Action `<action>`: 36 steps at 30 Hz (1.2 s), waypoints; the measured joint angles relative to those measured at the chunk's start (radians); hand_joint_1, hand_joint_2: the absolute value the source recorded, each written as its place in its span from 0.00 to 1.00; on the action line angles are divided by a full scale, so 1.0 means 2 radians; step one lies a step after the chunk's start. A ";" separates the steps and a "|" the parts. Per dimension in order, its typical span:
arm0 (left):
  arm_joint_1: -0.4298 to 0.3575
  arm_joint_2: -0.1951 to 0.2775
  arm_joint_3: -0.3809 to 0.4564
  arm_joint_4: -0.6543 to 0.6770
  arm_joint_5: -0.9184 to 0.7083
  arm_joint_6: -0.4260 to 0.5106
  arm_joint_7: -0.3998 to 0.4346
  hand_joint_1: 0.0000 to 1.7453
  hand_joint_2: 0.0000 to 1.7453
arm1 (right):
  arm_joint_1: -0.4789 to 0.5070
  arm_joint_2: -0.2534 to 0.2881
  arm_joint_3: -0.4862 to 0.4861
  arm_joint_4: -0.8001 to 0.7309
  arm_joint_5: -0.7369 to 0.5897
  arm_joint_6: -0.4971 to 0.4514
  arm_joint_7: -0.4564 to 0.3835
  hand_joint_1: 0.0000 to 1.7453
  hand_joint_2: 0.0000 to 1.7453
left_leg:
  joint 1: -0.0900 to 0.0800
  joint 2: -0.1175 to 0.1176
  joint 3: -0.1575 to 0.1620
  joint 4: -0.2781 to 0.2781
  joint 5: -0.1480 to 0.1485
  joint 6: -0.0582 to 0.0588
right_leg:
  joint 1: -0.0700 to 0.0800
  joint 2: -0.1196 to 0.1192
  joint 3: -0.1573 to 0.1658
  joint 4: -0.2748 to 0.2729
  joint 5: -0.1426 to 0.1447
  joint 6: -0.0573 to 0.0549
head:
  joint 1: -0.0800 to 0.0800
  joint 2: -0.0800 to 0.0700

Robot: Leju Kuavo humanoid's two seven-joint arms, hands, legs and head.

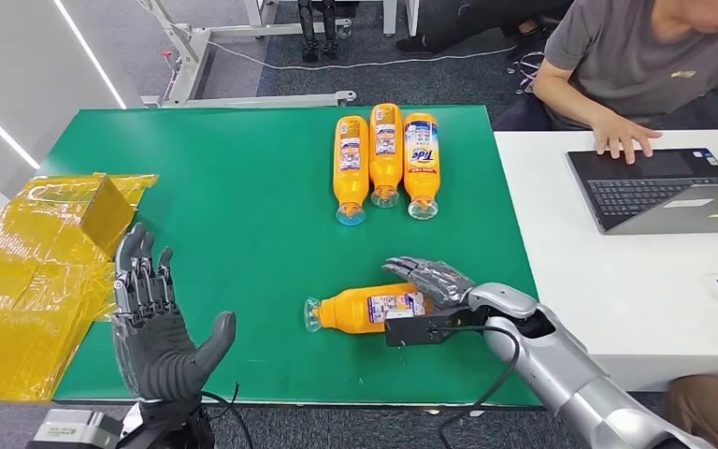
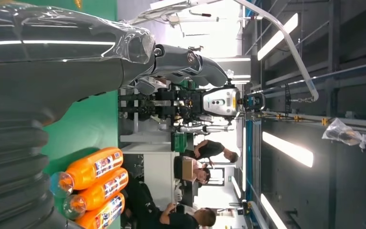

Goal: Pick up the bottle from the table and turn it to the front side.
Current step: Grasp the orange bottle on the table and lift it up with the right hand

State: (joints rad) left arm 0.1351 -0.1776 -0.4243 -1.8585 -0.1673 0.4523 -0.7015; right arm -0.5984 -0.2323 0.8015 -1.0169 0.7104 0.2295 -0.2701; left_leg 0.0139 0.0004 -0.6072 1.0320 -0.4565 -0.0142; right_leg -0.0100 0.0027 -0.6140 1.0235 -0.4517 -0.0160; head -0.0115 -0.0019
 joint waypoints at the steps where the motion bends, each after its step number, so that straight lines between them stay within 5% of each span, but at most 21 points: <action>1: 0.000 -0.001 0.001 0.000 0.000 -0.001 0.000 0.00 1.00 | -0.004 0.000 0.004 0.006 0.001 0.002 0.000 0.00 1.00 | 0.000 0.000 0.000 0.000 0.000 0.000 | 0.000 0.000 0.000 0.000 0.000 0.000 | 0.000 0.000; 7: -0.007 -0.005 0.004 0.004 0.001 -0.008 0.000 0.00 1.00 | -0.026 0.008 0.025 0.057 0.009 0.000 0.000 0.04 1.00 | 0.000 0.000 0.000 0.000 0.000 0.000 | 0.000 0.000 0.000 0.000 0.000 0.000 | 0.000 0.000; 11: -0.009 -0.009 0.006 0.007 0.001 -0.017 0.000 0.00 1.00 | -0.039 0.014 0.033 0.092 0.012 -0.013 -0.002 1.00 1.00 | 0.000 0.000 0.002 0.000 0.000 0.000 | 0.000 0.000 0.001 0.000 0.000 0.000 | 0.000 0.000; 25: -0.008 -0.017 0.023 0.011 -0.002 -0.029 0.000 0.00 1.00 | -0.047 0.030 0.038 0.135 0.022 -0.055 0.009 1.00 1.00 | 0.000 0.000 0.006 0.000 0.000 0.000 | 0.000 0.000 0.006 0.000 0.000 0.000 | 0.000 0.000; 31: -0.001 -0.023 0.032 0.011 -0.010 -0.025 0.000 0.00 1.00 | 0.000 0.046 0.001 0.096 0.018 -0.180 0.036 1.00 1.00 | 0.000 -0.001 0.006 0.000 0.000 0.000 | 0.000 -0.001 0.006 0.000 0.000 0.000 | 0.000 0.000; 36: 0.004 -0.023 0.033 0.011 -0.009 0.001 0.000 0.00 1.00 | 0.080 0.069 -0.070 -0.007 -0.009 -0.307 0.004 1.00 1.00 | 0.000 -0.001 0.005 0.000 0.000 0.000 | 0.000 -0.001 0.005 0.000 -0.001 0.000 | 0.000 0.000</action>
State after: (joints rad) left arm 0.1427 -0.2234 -0.3590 -1.8360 -0.1844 0.4541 -0.7012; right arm -0.4386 -0.0937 0.6606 -1.0318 0.6919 -0.3848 -0.2629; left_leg 0.0142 -0.0019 -0.5976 1.0316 -0.4573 -0.0140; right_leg -0.0096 0.0010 -0.6042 1.0230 -0.4532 -0.0160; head -0.0119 -0.0019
